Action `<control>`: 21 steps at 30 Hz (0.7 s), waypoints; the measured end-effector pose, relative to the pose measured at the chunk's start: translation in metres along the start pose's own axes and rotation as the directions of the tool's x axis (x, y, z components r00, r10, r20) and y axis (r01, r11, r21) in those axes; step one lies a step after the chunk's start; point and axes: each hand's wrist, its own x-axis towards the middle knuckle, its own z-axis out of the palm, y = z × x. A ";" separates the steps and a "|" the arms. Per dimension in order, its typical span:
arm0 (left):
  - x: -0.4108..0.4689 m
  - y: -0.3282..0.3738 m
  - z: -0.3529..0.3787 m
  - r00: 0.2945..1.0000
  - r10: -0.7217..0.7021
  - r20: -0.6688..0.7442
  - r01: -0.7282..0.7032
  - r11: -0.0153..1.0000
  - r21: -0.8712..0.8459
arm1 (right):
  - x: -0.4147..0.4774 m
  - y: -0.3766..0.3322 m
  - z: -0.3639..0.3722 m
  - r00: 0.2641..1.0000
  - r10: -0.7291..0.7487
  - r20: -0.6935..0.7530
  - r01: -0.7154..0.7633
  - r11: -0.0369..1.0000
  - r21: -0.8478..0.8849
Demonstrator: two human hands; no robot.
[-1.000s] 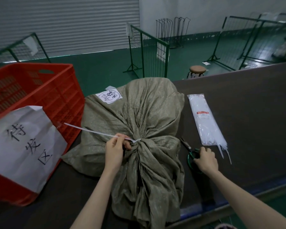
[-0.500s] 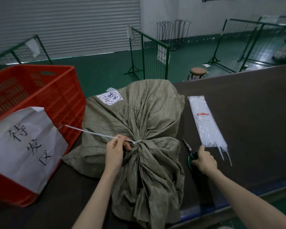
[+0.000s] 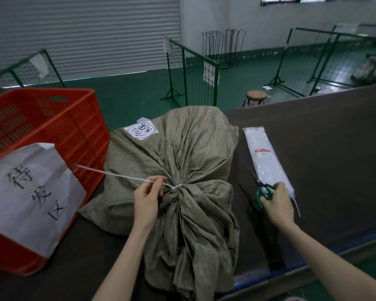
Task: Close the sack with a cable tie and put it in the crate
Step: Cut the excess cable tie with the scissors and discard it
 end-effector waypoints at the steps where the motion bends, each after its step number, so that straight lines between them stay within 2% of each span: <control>1: -0.001 0.001 -0.001 1.000 0.004 0.004 -0.004 1.000 0.007 | 0.002 -0.002 -0.002 0.999 0.020 -0.045 -0.016 0.996 0.085; 4: -0.005 0.006 -0.004 1.000 0.018 0.018 -0.018 1.000 0.025 | 0.005 -0.013 -0.007 0.998 0.031 -0.054 -0.010 0.937 0.350; 8: -0.009 0.013 -0.006 1.000 0.022 0.011 -0.022 1.000 0.012 | 0.000 -0.048 -0.011 0.995 -0.100 0.020 0.061 0.741 0.668; 12: -0.008 0.022 -0.013 0.997 0.024 -0.073 -0.027 0.999 -0.034 | -0.025 -0.096 -0.024 0.953 -0.291 0.085 0.118 0.615 0.779; 14: -0.007 0.026 -0.019 0.996 0.039 -0.086 -0.041 0.999 -0.021 | -0.041 -0.114 -0.029 0.918 -0.357 0.173 0.038 0.513 0.857; 16: -0.007 0.032 -0.025 0.994 0.066 -0.085 -0.066 0.998 -0.003 | -0.056 -0.129 -0.030 0.853 -0.438 0.283 -0.120 0.364 0.924; 17: -0.006 0.035 -0.028 0.993 0.073 -0.088 -0.073 0.997 0.002 | -0.062 -0.136 -0.030 0.813 -0.473 0.341 -0.199 0.324 0.925; 19: -0.005 0.041 -0.033 0.990 0.093 -0.102 -0.092 0.996 0.014 | -0.072 -0.144 -0.026 0.717 -0.553 0.425 -0.317 0.285 0.905; 21: -0.004 0.047 -0.037 0.987 0.109 -0.118 -0.108 0.994 0.018 | -0.080 -0.149 -0.022 0.624 -0.612 0.486 -0.392 0.292 0.872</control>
